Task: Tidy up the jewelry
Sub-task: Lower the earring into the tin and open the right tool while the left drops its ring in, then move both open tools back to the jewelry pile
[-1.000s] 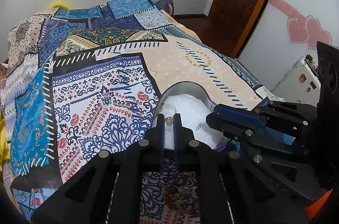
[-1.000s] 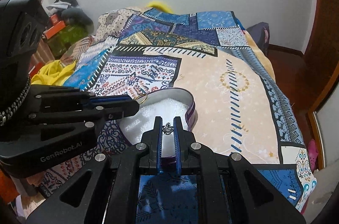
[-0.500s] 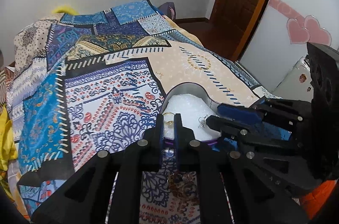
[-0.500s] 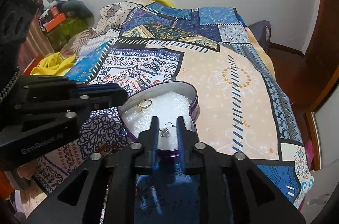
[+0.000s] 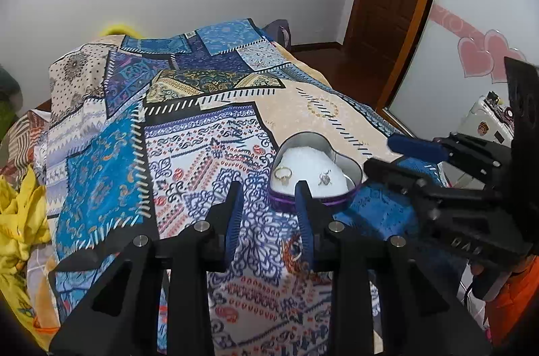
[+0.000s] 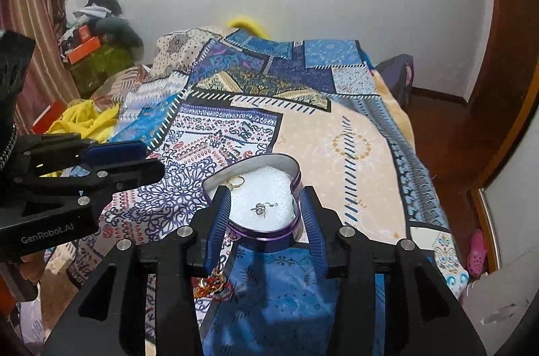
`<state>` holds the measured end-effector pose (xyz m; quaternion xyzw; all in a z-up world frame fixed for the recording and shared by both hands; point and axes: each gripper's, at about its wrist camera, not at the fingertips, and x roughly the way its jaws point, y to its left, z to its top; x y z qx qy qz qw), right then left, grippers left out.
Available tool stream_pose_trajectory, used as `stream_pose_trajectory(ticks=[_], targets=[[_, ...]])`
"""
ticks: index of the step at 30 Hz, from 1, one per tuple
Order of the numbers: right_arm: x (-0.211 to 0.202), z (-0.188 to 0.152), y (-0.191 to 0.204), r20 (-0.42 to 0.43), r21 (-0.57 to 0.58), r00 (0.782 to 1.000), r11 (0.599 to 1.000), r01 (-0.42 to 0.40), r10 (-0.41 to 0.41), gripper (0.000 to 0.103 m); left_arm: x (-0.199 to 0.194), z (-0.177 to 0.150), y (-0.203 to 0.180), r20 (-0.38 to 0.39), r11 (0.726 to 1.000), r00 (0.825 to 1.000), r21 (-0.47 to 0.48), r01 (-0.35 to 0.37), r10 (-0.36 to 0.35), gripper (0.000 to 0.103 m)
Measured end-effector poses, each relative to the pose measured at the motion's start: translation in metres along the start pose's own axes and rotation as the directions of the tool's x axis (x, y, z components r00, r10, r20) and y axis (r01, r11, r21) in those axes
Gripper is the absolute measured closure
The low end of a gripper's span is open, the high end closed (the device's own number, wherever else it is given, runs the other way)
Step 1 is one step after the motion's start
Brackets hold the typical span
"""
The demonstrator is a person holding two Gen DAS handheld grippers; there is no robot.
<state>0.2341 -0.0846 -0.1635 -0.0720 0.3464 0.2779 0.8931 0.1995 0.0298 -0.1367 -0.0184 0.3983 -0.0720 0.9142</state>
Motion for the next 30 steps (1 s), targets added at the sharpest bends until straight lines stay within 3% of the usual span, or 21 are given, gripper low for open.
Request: stream_pose_trajectory(ticks=[4, 11, 30], targets=[[-0.012, -0.002, 0.002, 0.018, 0.007, 1.0, 1.0, 0.012, -0.012, 0.064, -0.009, -0.008, 0.001, -0.006, 1.0, 1.0, -0.007, -0.002, 0.002, 0.065], [-0.02, -0.016, 0.003, 0.011, 0.034, 1.0, 0.999, 0.011, -0.011, 0.064, -0.019, -0.03, -0.004, -0.032, 1.0, 0.999, 0.011, -0.02, 0.021, 0.065], [0.011, -0.063, 0.007, -0.128, 0.105, 0.991, 0.994, -0.032, 0.046, 0.064, -0.002, -0.071, -0.004, -0.128, 0.999, 0.992, -0.023, 0.022, -0.025, 0.065]])
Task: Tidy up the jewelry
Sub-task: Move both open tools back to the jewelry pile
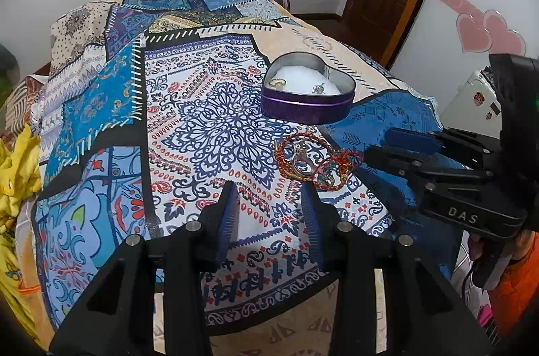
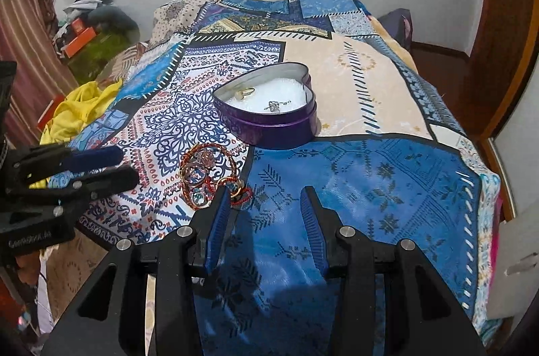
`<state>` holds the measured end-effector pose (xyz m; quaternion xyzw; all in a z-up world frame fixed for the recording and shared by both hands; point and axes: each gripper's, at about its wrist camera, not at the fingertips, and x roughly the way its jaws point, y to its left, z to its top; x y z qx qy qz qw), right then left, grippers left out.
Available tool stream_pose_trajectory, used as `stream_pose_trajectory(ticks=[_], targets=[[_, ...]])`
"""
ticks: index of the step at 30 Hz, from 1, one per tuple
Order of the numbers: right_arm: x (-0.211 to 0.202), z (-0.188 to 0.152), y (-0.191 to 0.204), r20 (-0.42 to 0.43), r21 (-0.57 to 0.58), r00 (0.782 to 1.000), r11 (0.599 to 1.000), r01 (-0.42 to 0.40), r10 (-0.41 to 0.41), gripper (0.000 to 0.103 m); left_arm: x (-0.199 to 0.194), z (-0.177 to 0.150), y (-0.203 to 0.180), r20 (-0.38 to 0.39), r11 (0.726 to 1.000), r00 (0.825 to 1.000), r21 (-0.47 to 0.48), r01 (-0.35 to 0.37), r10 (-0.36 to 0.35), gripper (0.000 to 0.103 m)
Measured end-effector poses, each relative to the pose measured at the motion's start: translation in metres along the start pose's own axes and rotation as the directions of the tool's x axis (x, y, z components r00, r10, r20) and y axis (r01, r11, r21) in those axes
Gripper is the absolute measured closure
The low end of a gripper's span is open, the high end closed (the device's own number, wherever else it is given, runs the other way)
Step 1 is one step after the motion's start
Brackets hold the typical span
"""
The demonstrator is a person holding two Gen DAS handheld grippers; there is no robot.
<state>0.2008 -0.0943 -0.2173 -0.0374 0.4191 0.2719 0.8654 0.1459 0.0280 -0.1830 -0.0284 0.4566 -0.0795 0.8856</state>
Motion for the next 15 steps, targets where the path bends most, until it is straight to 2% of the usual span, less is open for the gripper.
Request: stream_pose_trajectory(ticks=[9, 11, 14, 15], targets=[[0.011, 0.0, 0.015, -0.018, -0.062, 0.999, 0.997, -0.049, 0.048, 0.065, 0.009, 0.001, -0.004, -0.006, 1.0, 1.0, 0.002, 0.023, -0.023, 0.066], [0.017, -0.001, 0.018, -0.034, -0.074, 0.998, 0.996, -0.055, 0.052, 0.078, 0.011, 0.002, -0.004, -0.009, 1.0, 1.0, 0.001, 0.026, -0.026, 0.068], [0.02, -0.002, 0.017, -0.037, -0.079, 0.998, 0.995, -0.06, 0.057, 0.086, 0.012, 0.002, -0.004, -0.011, 0.999, 0.999, 0.002, 0.033, -0.033, 0.07], [0.018, -0.002, 0.015, -0.034, -0.074, 0.997, 0.995, -0.065, 0.063, 0.086, 0.013, 0.003, -0.004, -0.012, 0.999, 0.999, 0.001, 0.043, -0.043, 0.07]])
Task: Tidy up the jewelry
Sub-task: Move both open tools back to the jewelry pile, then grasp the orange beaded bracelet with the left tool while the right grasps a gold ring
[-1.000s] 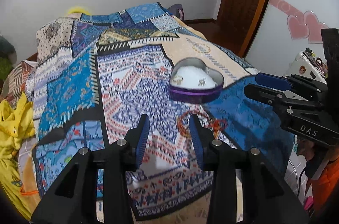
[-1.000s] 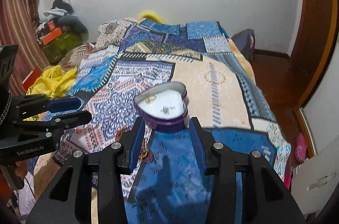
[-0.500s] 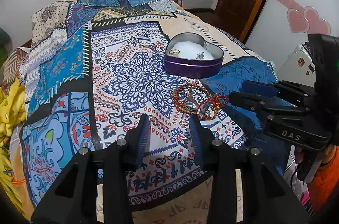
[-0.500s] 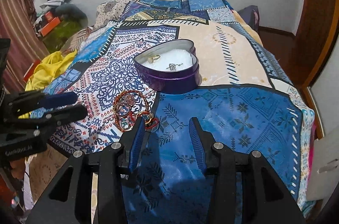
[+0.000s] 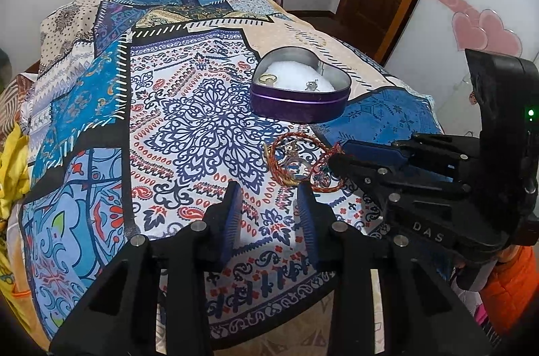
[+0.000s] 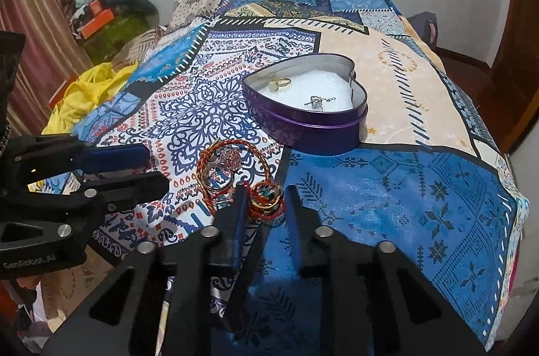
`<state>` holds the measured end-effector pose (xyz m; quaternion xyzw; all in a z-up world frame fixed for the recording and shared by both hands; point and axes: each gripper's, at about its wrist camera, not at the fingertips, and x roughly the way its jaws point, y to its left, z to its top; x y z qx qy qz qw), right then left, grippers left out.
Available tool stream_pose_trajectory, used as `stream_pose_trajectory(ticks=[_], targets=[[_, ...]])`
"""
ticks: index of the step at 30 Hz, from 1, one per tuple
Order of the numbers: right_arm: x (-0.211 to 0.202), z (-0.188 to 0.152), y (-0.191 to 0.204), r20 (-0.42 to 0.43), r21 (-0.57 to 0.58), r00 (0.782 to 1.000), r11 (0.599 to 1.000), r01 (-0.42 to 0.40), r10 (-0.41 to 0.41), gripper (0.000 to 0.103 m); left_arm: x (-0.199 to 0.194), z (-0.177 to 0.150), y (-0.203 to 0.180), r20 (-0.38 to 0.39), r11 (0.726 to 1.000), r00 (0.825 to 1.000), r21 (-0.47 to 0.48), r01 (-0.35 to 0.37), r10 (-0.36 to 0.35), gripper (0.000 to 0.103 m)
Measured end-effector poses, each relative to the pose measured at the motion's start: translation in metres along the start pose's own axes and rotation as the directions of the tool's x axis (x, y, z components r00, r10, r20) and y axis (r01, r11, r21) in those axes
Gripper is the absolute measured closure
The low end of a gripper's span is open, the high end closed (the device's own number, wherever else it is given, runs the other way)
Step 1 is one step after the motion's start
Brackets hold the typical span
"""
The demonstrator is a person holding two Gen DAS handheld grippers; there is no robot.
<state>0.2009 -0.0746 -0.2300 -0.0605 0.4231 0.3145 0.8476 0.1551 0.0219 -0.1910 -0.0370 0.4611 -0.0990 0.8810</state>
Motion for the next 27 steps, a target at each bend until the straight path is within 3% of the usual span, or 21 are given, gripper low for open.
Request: stream_pose_trajectory(ticks=[8, 15, 27], targets=[[-0.015, -0.004, -0.016, 0.032, 0.03, 0.999, 0.999, 0.031, -0.032, 0.086, 0.007, 0.006, -0.013, -0.005, 0.999, 1.0, 0.038, 0.03, -0.03, 0.072], [-0.027, -0.009, -0.026, 0.046, 0.035, 0.996, 0.997, 0.07, -0.072, 0.086, 0.016, 0.008, -0.026, -0.017, 0.997, 1.0, 0.079, 0.016, -0.015, 0.072], [-0.05, -0.011, -0.045, 0.098, 0.082, 0.989, 0.991, 0.106, -0.114, 0.086, 0.025, 0.012, -0.01, -0.042, 1.0, 0.999, 0.001, -0.004, 0.004, 0.072]])
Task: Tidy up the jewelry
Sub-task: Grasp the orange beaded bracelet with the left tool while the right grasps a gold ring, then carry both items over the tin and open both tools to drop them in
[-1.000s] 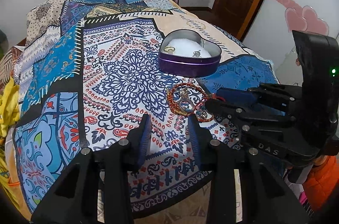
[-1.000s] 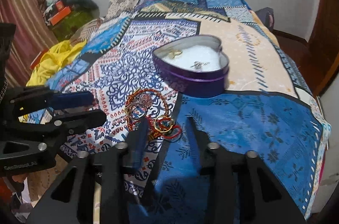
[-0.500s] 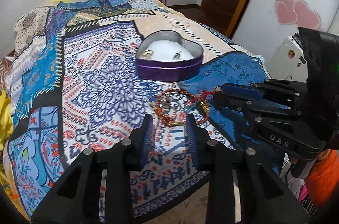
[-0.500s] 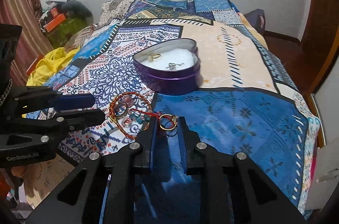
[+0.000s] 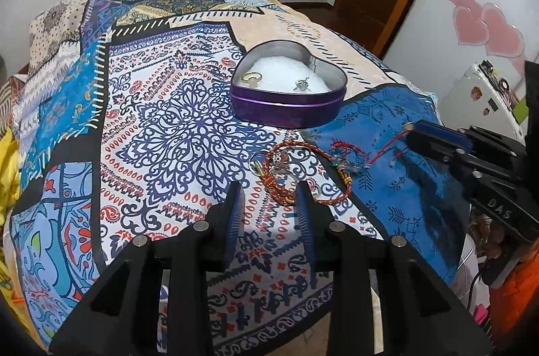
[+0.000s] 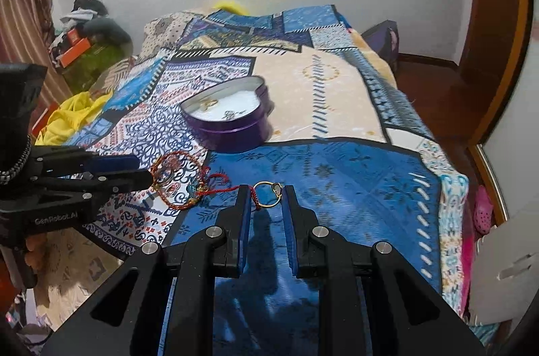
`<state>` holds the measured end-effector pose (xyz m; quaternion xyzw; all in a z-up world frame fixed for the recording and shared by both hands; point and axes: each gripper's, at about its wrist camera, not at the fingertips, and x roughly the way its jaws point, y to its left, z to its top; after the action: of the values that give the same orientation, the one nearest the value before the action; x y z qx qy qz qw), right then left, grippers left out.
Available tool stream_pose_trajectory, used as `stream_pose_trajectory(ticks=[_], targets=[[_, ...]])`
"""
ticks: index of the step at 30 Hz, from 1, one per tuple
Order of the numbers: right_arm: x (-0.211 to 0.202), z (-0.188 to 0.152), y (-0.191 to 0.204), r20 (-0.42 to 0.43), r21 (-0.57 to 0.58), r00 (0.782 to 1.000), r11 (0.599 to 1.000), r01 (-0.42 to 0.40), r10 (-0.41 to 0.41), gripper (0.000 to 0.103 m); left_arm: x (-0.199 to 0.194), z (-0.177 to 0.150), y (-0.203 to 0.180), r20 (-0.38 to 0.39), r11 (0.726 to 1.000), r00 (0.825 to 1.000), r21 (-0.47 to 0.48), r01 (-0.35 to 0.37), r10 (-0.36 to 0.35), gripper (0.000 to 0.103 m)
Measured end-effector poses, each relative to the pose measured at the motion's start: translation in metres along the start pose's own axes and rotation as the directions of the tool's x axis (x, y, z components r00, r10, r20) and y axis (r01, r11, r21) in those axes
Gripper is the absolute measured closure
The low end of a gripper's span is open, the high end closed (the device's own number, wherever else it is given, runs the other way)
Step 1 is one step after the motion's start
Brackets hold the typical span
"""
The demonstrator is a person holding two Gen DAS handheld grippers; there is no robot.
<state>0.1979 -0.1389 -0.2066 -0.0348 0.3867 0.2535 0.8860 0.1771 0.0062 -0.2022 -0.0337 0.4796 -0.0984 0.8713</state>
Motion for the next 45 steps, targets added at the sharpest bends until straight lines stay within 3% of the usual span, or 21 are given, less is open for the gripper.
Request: stream_pose_trajectory(ticks=[8, 12, 18, 22, 26, 29, 45], targets=[[-0.007, 0.001, -0.008, 0.026, 0.018, 1.0, 1.0, 0.009, -0.01, 0.086, 0.004, 0.01, -0.003, -0.01, 1.0, 1.0, -0.009, 0.024, -0.025, 0.077], [-0.01, 0.003, -0.012, 0.037, 0.026, 0.999, 1.0, 0.013, -0.014, 0.086, 0.005, 0.008, -0.015, -0.01, 0.999, 1.0, 0.035, -0.028, 0.028, 0.077], [-0.013, 0.002, -0.014, 0.044, 0.03, 0.999, 0.999, 0.012, -0.013, 0.086, 0.008, 0.005, 0.0, -0.022, 0.999, 0.999, -0.036, -0.034, 0.033, 0.077], [-0.012, 0.0, -0.014, 0.04, 0.027, 0.999, 1.0, 0.006, -0.007, 0.086, 0.01, 0.005, 0.011, -0.029, 0.997, 0.999, -0.081, 0.013, -0.015, 0.077], [-0.01, -0.001, -0.014, 0.036, 0.034, 0.999, 0.999, -0.005, 0.003, 0.086, 0.014, 0.006, 0.009, -0.035, 0.996, 0.998, -0.078, 0.051, -0.054, 0.09], [-0.011, -0.002, -0.012, 0.035, 0.032, 0.999, 0.999, -0.01, 0.009, 0.086, 0.013, 0.007, 0.005, -0.028, 0.997, 0.999, -0.061, 0.038, -0.04, 0.096], [-0.032, 0.024, 0.003, 0.122, -0.01, 0.992, 1.0, -0.018, 0.019, 0.086, -0.039, 0.016, 0.003, 0.111, 0.999, 0.994, -0.031, -0.009, 0.012, 0.096]])
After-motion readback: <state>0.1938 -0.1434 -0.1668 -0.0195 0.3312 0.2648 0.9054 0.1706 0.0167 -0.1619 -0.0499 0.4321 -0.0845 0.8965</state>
